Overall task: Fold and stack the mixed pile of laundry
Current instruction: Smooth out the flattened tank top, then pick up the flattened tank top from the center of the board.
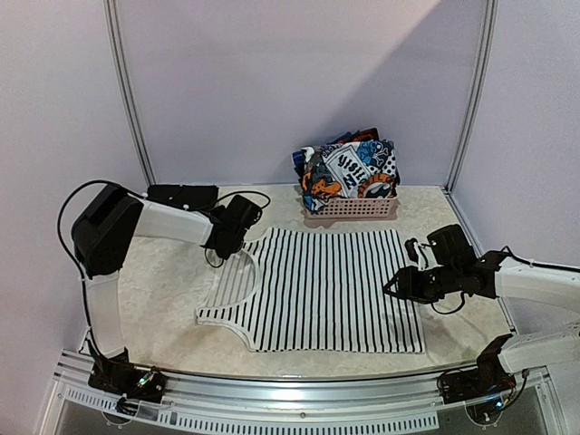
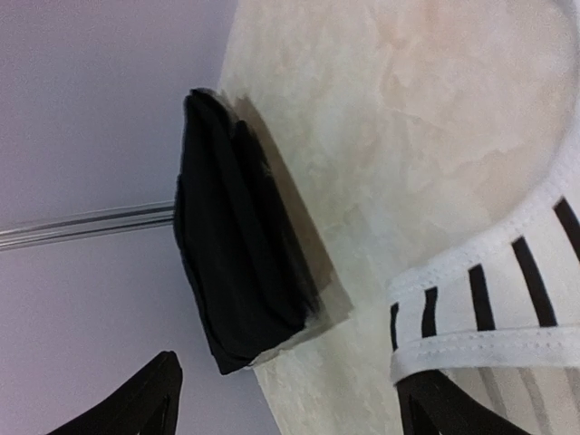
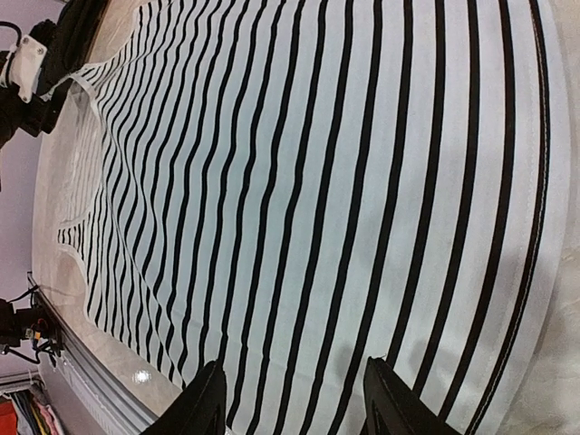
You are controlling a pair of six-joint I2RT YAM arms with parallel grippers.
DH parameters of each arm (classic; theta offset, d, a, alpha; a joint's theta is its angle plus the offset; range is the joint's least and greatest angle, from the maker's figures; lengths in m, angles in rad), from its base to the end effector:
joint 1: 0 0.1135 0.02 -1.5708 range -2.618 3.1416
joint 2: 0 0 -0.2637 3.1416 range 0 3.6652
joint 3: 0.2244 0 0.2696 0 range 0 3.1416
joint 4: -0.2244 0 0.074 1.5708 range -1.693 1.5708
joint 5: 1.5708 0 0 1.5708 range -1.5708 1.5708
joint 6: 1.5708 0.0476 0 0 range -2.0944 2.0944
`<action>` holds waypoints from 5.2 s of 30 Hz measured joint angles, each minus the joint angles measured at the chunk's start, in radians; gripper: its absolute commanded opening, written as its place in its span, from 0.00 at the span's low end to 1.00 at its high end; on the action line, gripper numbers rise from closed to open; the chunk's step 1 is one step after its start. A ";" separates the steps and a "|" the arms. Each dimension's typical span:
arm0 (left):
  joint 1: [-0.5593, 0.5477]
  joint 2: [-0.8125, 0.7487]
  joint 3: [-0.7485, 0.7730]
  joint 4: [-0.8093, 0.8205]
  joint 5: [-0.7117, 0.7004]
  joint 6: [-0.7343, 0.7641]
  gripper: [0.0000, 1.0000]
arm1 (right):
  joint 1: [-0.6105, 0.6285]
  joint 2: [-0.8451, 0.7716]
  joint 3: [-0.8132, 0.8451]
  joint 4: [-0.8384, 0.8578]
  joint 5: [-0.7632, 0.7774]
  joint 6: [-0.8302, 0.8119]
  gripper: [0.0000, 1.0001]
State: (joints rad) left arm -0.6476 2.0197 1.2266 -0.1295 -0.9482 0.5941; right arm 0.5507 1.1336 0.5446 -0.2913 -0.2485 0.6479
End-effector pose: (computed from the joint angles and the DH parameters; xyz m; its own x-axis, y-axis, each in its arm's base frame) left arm 0.3607 -0.2244 0.1248 -0.5489 0.8245 -0.1378 0.3233 0.3614 0.8746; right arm 0.1956 0.1339 0.1636 -0.9105 0.1274 -0.3934 -0.1144 0.8367 0.5356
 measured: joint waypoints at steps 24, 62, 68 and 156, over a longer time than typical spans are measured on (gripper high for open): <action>0.047 -0.416 -0.059 -0.428 0.610 -0.579 0.75 | 0.018 -0.011 0.001 -0.001 -0.014 -0.004 0.52; -0.639 -0.674 -0.475 -0.444 0.758 -1.120 0.51 | 0.143 -0.311 -0.127 -0.385 0.098 0.187 0.79; -0.650 -0.611 -0.512 -0.391 0.790 -1.114 0.47 | 0.143 -0.325 -0.127 -0.391 0.097 0.198 0.80; -0.653 -0.473 -0.519 -0.208 0.756 -1.032 0.00 | 0.150 -0.285 -0.198 -0.443 0.022 0.244 0.29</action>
State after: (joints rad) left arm -1.3010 1.5467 0.7074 -0.3374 -0.1921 -0.4374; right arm 0.7006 0.8486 0.3462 -0.7341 -0.2264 0.8921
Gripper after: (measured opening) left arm 0.010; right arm 0.331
